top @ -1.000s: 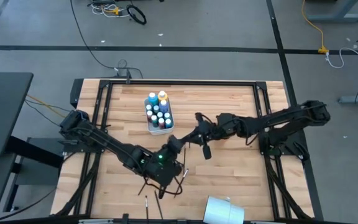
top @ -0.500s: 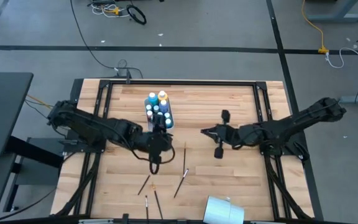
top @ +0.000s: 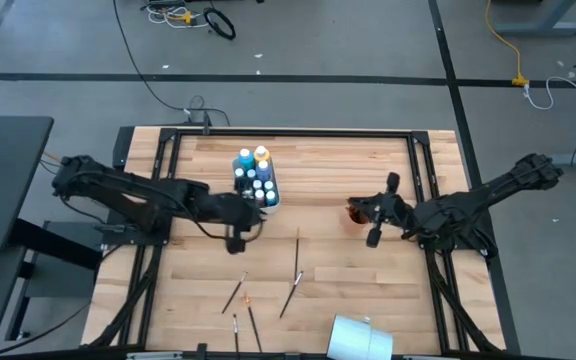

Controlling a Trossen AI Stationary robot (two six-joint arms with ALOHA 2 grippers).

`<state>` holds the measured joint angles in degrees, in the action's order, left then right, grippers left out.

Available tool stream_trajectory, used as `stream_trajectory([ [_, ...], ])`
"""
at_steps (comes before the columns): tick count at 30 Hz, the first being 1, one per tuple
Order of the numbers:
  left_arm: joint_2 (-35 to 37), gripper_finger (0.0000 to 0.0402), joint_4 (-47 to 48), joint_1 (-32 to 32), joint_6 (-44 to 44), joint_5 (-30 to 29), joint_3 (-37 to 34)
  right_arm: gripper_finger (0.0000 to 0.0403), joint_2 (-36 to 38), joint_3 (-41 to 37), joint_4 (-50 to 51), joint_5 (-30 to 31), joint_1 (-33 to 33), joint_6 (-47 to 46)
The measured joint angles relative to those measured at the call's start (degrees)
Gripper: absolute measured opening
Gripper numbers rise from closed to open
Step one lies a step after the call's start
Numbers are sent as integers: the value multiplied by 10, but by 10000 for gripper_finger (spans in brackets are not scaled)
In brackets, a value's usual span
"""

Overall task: Pick & Place Paint Supplies
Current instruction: Put the silver paint brush into the orange cup

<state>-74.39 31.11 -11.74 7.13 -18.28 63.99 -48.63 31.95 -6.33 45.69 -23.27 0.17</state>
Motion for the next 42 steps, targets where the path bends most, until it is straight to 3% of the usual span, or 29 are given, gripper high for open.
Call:
stream_trajectory([
  [11, 174, 68, -301, 7, 2, 18, -246, 8, 19, -8, 65, -32, 0, -41],
  [19, 217, 67, -431, 7, -17, 31, -360, 8, 15, -7, 90, -43, 21, -63],
  [36, 216, 68, -458, 7, -20, 30, -381, 9, -22, -20, 98, -93, 72, -117],
  [42, 216, 68, -457, 7, -13, 29, -381, 9, -29, -82, 13, -108, 71, -119],
])
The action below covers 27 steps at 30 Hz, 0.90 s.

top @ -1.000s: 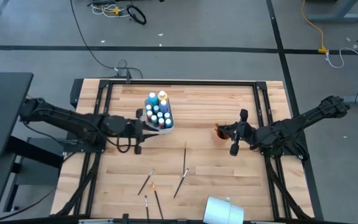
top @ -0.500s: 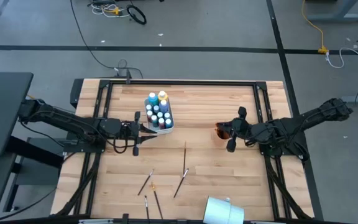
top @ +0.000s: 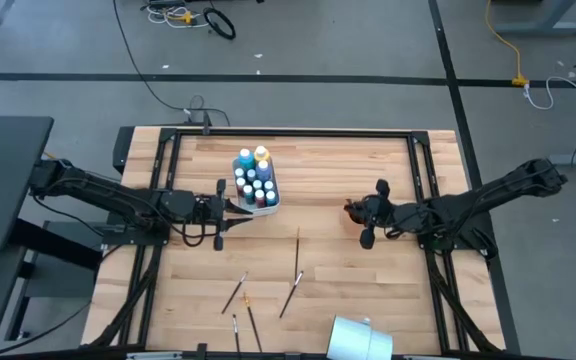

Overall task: Pick & Place Paint Supplies
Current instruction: Put the silver paint brush into the orange cup

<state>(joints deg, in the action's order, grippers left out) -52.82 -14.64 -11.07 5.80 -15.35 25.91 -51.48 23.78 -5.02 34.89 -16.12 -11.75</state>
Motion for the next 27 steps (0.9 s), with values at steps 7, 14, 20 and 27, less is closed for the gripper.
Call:
stream_trajectory([
  [7, 0, 68, -2, 0, 0, 0, 0, 9, 0, -55, -48, -7, 0, 6],
  [14, 0, 68, -3, 0, 0, 0, 0, 35, 0, -85, -85, 9, 0, 18],
  [20, 0, 68, -3, 0, 14, 0, 0, 69, 0, -86, -142, 31, 0, 76],
  [27, 0, 68, -2, 0, 15, 0, 0, 86, 0, -86, -299, 30, 0, 186],
])
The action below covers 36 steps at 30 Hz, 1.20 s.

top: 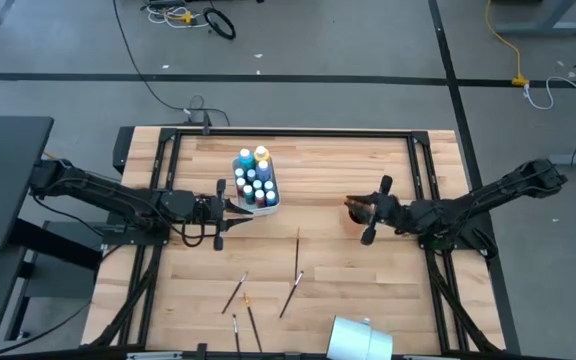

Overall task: Pick & Place Paint Supplies
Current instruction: Put the silver paint brush into the orange cup

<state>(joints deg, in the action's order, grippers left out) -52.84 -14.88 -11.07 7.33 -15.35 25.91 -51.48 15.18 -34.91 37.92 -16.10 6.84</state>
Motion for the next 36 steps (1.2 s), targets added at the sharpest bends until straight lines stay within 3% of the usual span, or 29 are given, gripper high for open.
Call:
stream_trajectory([
  [5, 0, 68, 0, 0, -2, 0, 0, 87, 0, 0, -121, -20, 0, 52],
  [10, 0, 68, 0, 0, -29, 0, 0, 96, 0, 0, -165, -53, 0, 90],
  [20, 0, 68, 0, 0, -116, 0, 0, 117, 0, 7, -172, -62, 1, 91],
  [25, -3, 68, 2, -3, -168, -1, 5, 117, 0, 37, -154, -148, 8, 85],
  [31, -49, 68, 8, -24, -138, -27, 48, 117, -13, 84, -56, -179, 19, 23],
  [36, -105, 68, 98, -36, -175, -38, 110, 117, -47, 100, -43, -180, 21, 36],
])
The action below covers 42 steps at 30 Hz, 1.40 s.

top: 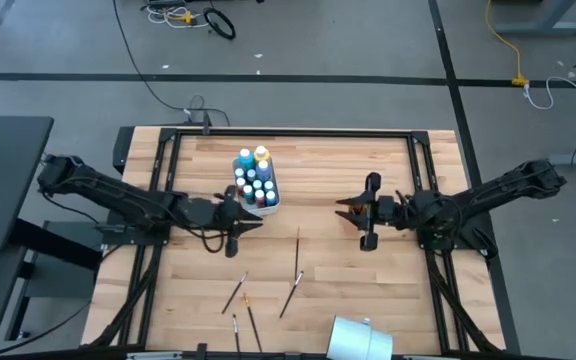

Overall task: Pick & Place Paint Supplies
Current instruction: Put the silver paint brush into the orange cup

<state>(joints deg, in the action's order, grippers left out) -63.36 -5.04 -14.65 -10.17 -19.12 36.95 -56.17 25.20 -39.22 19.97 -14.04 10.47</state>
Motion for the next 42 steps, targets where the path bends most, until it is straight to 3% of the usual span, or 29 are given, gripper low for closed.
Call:
stream_trajectory([
  [8, -131, 68, 301, -56, -135, -25, 170, 117, -19, 17, 0, 0, 0, 10],
  [13, -221, 68, 401, -83, -238, 10, 249, 117, -19, 17, -4, 0, 0, 22],
  [22, -342, 68, 435, -121, -456, 87, 270, 117, -19, 17, 9, -9, 0, 28],
  [26, -379, 68, 437, -143, -463, 100, 270, 117, -19, 17, 29, -52, 0, 16],
  [31, -404, 68, 436, -160, -506, 68, 269, 117, -19, 17, 49, -105, 0, -19],
  [38, -409, 68, 439, -160, -522, 31, 269, 117, -19, 17, 52, -105, 0, -25],
  [42, -409, 68, 444, -151, -525, 41, 267, 117, -19, 17, 51, -105, 0, -23],
])
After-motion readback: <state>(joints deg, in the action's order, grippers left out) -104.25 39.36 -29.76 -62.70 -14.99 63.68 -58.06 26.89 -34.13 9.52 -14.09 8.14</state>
